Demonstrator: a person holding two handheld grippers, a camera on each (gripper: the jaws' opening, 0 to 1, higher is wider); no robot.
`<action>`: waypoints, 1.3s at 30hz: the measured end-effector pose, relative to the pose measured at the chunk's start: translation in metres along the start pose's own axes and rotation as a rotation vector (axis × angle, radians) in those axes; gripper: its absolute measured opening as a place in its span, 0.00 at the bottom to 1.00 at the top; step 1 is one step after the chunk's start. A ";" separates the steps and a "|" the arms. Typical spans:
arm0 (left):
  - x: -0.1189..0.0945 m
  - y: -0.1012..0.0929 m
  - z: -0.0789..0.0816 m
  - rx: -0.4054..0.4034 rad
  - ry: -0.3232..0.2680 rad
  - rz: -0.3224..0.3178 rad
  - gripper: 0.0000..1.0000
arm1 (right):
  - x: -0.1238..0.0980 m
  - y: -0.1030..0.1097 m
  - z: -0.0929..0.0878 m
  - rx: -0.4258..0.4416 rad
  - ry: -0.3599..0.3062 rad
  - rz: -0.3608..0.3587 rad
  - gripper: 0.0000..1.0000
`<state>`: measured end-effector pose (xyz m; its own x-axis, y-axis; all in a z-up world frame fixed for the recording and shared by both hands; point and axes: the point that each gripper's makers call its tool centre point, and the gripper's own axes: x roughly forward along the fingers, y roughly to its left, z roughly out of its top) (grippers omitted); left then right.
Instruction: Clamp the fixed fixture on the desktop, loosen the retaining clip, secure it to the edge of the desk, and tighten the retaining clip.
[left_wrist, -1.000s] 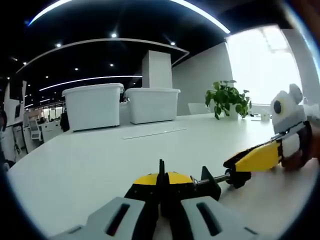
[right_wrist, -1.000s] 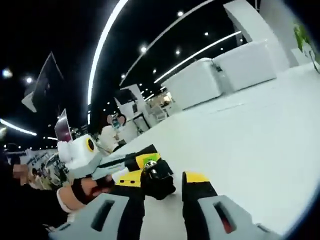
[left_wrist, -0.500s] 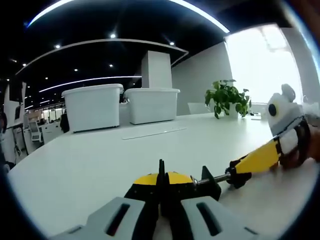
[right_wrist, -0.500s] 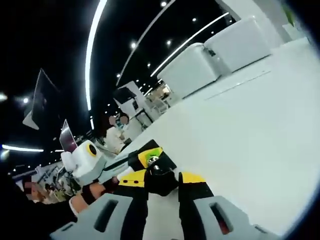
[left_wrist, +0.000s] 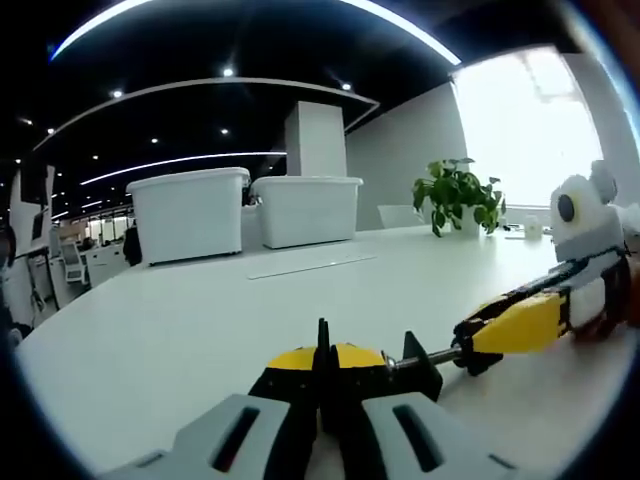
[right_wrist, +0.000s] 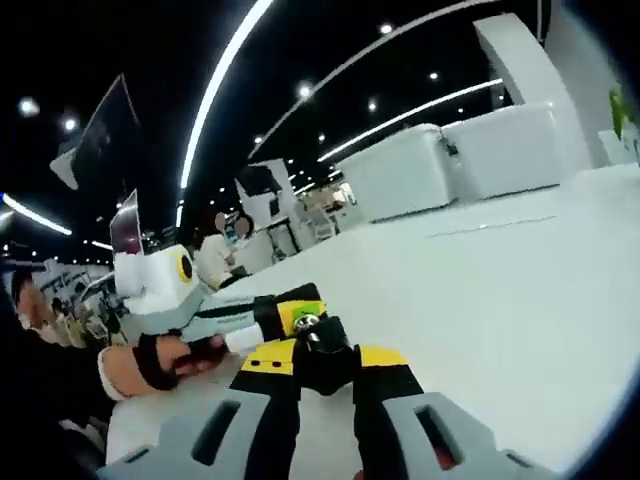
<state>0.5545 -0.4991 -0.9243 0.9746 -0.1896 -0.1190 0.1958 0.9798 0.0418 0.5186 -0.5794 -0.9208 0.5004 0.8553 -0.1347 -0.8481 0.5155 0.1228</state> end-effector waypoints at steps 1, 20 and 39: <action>0.000 -0.001 0.001 0.002 -0.003 -0.003 0.04 | -0.002 0.004 0.001 -0.086 -0.008 -0.003 0.18; -0.001 0.001 -0.002 -0.006 0.004 0.004 0.04 | -0.004 0.029 0.001 -0.997 -0.040 -0.110 0.19; -0.002 0.000 -0.002 -0.003 0.004 0.004 0.04 | -0.013 -0.003 0.024 -0.124 -0.121 -0.006 0.36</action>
<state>0.5524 -0.4984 -0.9263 0.9748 -0.1859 -0.1232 0.1920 0.9806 0.0395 0.5190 -0.5908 -0.8962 0.5168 0.8560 -0.0150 -0.8561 0.5168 -0.0013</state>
